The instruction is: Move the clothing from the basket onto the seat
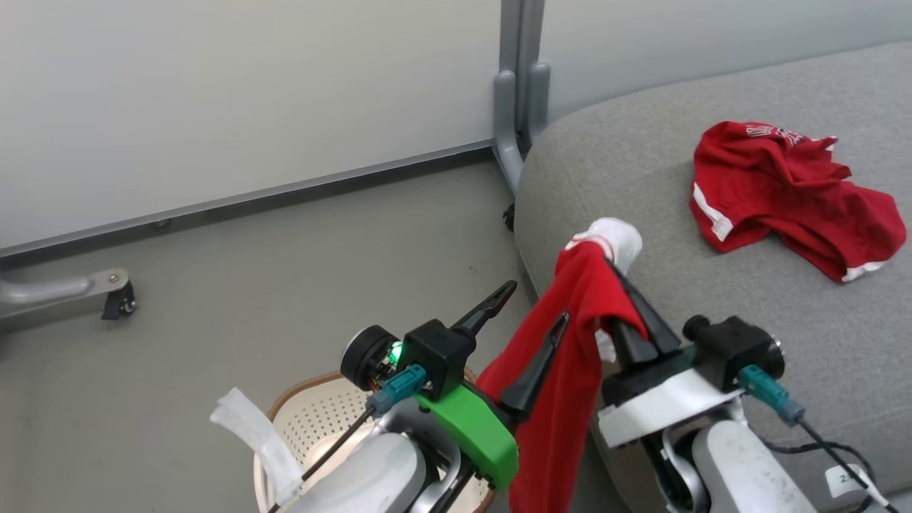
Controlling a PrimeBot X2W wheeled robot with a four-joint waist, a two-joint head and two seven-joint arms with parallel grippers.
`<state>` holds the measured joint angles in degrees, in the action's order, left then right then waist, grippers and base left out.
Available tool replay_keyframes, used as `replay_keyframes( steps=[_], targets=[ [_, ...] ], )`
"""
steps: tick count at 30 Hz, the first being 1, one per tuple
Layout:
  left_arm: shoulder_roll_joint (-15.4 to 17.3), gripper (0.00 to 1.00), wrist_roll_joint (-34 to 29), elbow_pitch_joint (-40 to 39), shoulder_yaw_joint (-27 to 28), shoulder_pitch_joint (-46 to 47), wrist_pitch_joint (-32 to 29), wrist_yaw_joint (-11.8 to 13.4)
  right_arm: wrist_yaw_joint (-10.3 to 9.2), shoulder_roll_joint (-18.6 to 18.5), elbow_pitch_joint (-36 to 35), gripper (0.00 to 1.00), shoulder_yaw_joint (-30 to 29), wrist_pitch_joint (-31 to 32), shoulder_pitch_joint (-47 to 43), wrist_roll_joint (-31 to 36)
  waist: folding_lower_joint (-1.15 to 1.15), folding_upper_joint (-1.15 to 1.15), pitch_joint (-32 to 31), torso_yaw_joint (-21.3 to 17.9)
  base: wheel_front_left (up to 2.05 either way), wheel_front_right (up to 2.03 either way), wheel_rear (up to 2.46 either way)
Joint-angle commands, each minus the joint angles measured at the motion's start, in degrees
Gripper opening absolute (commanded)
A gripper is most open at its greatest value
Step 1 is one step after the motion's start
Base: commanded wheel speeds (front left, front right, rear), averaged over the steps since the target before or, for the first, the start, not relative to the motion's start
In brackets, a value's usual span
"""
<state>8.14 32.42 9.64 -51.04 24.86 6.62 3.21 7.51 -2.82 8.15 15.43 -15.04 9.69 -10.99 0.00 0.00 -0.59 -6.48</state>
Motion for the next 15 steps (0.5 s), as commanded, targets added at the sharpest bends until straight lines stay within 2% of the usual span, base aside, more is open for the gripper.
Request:
replay_keyframes(
  steps=[1,9,15],
  targets=[
    [0.5,1.0,-0.1,-0.2,0.1,-0.4,0.3,0.3,-0.04,-0.1,-1.1,0.0,-0.8,-0.2,1.0,0.1,0.0,0.0,0.9,-2.0,0.0,0.0,0.0],
    [1.2,1.0,-0.7,-1.5,-0.3,1.0,0.4,-0.3,-0.04,-0.1,-7.1,0.0,-7.1,-0.2,3.7,3.2,0.0,0.0,4.2,-8.7,0.0,0.0,0.0],
    [2.3,1.0,-2.0,-2.5,-1.4,3.1,-0.8,-1.2,-0.04,-0.1,-10.8,0.0,-12.0,-0.2,6.7,2.6,0.0,0.0,8.3,-13.3,0.0,0.0,0.0]
  ],
)
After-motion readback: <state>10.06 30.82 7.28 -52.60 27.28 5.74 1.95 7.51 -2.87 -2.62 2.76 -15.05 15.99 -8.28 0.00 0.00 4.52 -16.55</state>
